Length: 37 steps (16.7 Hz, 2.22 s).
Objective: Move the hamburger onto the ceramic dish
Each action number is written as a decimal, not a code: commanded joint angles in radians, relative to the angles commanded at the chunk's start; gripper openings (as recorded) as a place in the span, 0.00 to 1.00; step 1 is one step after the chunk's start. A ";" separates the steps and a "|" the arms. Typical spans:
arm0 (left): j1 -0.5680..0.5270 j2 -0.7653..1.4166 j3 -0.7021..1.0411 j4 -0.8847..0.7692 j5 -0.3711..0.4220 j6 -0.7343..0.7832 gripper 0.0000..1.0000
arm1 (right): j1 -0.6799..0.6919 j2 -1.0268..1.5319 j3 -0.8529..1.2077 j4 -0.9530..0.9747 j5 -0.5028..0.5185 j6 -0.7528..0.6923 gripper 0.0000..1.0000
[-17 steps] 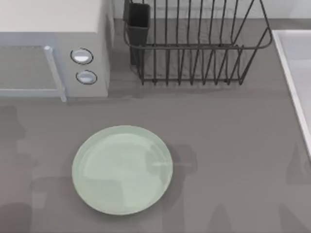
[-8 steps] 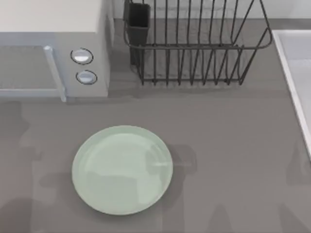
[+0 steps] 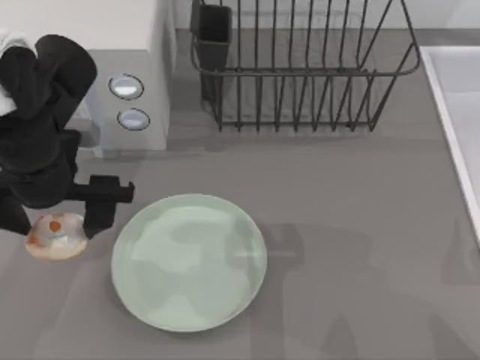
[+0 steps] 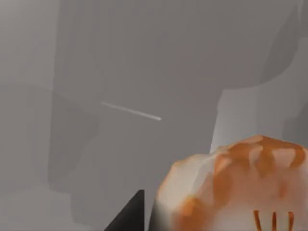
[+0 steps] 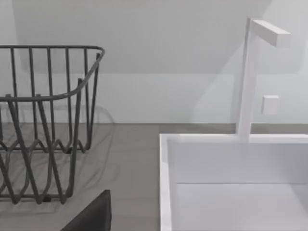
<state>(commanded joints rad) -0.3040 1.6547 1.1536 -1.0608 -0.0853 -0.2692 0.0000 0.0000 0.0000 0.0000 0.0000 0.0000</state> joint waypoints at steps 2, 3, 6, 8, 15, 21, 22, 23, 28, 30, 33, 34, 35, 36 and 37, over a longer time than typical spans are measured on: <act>-0.152 0.053 0.032 0.018 -0.017 -0.145 0.00 | 0.000 0.000 0.000 0.000 0.000 0.000 1.00; -0.221 0.075 0.049 0.031 -0.027 -0.210 0.00 | 0.000 0.000 0.000 0.000 0.000 0.000 1.00; -0.373 0.126 0.099 0.084 -0.063 -0.355 0.00 | 0.000 0.000 0.000 0.000 0.000 0.000 1.00; -0.421 0.141 0.121 0.116 -0.083 -0.403 0.00 | 0.000 0.000 0.000 0.000 0.000 0.000 1.00; -0.424 0.147 0.111 0.138 -0.085 -0.407 0.00 | 0.000 0.000 0.000 0.000 0.000 0.000 1.00; -0.410 0.212 0.030 0.291 -0.084 -0.390 0.00 | 0.000 0.000 0.000 0.000 0.000 0.000 1.00; -0.410 0.214 0.028 0.294 -0.085 -0.390 0.00 | 0.000 0.000 0.000 0.000 0.000 0.000 1.00; -0.410 0.214 0.028 0.294 -0.085 -0.390 0.00 | 0.000 0.000 0.000 0.000 0.000 0.000 1.00; -0.410 0.214 0.028 0.294 -0.085 -0.390 0.23 | 0.000 0.000 0.000 0.000 0.000 0.000 1.00; -0.410 0.214 0.028 0.294 -0.085 -0.390 0.38 | 0.000 0.000 0.000 0.000 0.000 0.000 1.00; -0.410 0.214 0.028 0.294 -0.085 -0.390 0.60 | 0.000 0.000 0.000 0.000 0.000 0.000 1.00; -0.410 0.214 0.028 0.294 -0.085 -0.390 0.68 | 0.000 0.000 0.000 0.000 0.000 0.000 1.00; -0.410 0.214 0.028 0.294 -0.085 -0.390 0.75 | 0.000 0.000 0.000 0.000 0.000 0.000 1.00; -0.410 0.214 0.028 0.294 -0.085 -0.390 0.83 | 0.000 0.000 0.000 0.000 0.000 0.000 1.00; -0.410 0.214 0.028 0.294 -0.085 -0.390 0.90 | 0.000 0.000 0.000 0.000 0.000 0.000 1.00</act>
<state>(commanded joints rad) -0.7135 1.8688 1.1816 -0.7667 -0.1698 -0.6590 0.0000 0.0000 0.0000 0.0000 0.0000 0.0000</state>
